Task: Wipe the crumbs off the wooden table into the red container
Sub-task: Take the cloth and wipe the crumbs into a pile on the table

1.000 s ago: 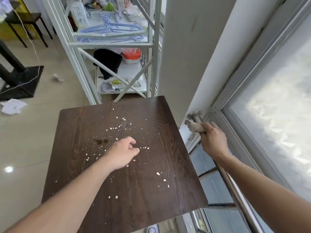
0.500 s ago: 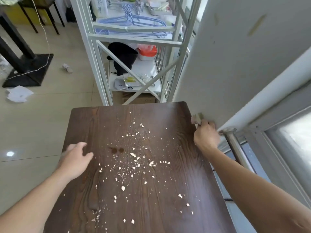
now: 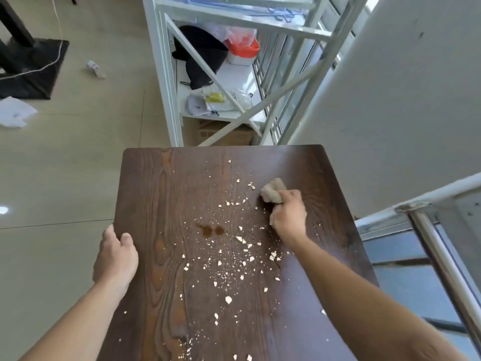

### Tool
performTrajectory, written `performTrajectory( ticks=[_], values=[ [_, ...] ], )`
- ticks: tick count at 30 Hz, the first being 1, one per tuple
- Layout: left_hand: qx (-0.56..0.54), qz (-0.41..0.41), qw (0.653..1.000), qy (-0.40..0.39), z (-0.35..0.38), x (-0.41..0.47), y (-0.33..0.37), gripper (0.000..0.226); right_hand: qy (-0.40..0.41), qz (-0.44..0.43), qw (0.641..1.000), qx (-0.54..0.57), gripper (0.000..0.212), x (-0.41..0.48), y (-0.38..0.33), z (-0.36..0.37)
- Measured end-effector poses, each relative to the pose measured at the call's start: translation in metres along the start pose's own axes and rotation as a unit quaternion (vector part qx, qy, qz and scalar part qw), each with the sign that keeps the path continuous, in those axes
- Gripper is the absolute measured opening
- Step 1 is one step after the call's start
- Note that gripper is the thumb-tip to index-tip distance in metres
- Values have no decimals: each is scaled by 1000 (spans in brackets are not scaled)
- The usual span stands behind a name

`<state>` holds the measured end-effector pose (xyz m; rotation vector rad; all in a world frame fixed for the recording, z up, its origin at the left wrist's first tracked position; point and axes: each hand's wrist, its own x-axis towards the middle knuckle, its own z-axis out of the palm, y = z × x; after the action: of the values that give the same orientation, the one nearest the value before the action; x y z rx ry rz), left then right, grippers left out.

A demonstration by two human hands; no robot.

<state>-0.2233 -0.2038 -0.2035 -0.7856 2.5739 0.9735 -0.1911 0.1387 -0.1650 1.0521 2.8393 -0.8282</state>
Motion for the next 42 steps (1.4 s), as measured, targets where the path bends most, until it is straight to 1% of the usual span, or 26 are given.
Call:
performTrajectory(
  ticks=[3,5,7,8,10,12,14,15,17,19,21,22,24,27,31,34,36,37,38,40,41,42],
  values=[
    [-19,-7,1000,-9,-3,0,0,56,-68,-83,994,26,40,-32,-39,25],
    [-37,-7,999,-18,-5,0,-1,56,-97,-109,987,66,35,-46,-57,21],
    [-47,-4,999,-25,-6,0,-1,57,-95,-67,982,146,44,-43,-66,0],
    [-50,-2,998,-27,-6,0,-2,57,-72,-37,981,176,46,-34,-66,-16],
    [-48,1,998,-27,-5,0,-2,57,9,1,987,159,44,0,-52,-46],
    [-45,3,999,-25,-3,0,-3,57,66,54,986,145,34,47,-22,-70],
    [-43,0,999,-22,-2,1,-4,57,81,90,986,112,26,85,10,-80],
    [-42,-1,999,-21,-1,1,-5,57,75,93,988,95,27,105,28,-78],
    [-44,0,999,-17,0,3,-6,57,58,69,992,93,40,137,47,-62],
    [-43,1,999,-15,2,4,-8,57,38,45,997,47,48,151,42,-36],
    [-45,-2,999,-16,2,4,-8,57,11,35,999,-12,45,131,-4,-19],
    [-46,-3,999,-18,2,4,-8,57,-4,4,1000,-31,42,124,-22,-5],
    [-45,-3,999,-18,1,3,-7,57,-42,-67,996,-28,38,103,-59,19],
    [-43,-7,999,-14,-1,0,-3,57,-93,-166,981,-26,32,69,-95,46],
    [-32,-13,999,-9,-3,-4,1,56,-177,-265,948,1,33,-5,-119,74],
    [-42,-15,999,-12,-5,-5,2,56,-253,-302,919,34,33,-41,-129,72],
    [-54,-14,998,-18,-7,-5,2,56,-282,-305,905,89,26,-44,-137,49],
    [-58,-14,998,-20,-8,-5,2,56,-281,-285,907,133,22,-39,-142,34],
    [-60,-14,998,-22,-9,-6,2,56,-257,-258,915,173,22,-26,-146,19],
    [-58,-14,998,-24,-9,-7,2,56,-180,-214,936,213,28,13,-149,1],
    [-58,-13,998,-24,-9,-7,2,56,-133,-217,950,183,30,37,-150,1],
    [-60,-11,998,-24,-9,-7,3,56,-93,-227,962,123,27,59,-151,7]
  ],
)
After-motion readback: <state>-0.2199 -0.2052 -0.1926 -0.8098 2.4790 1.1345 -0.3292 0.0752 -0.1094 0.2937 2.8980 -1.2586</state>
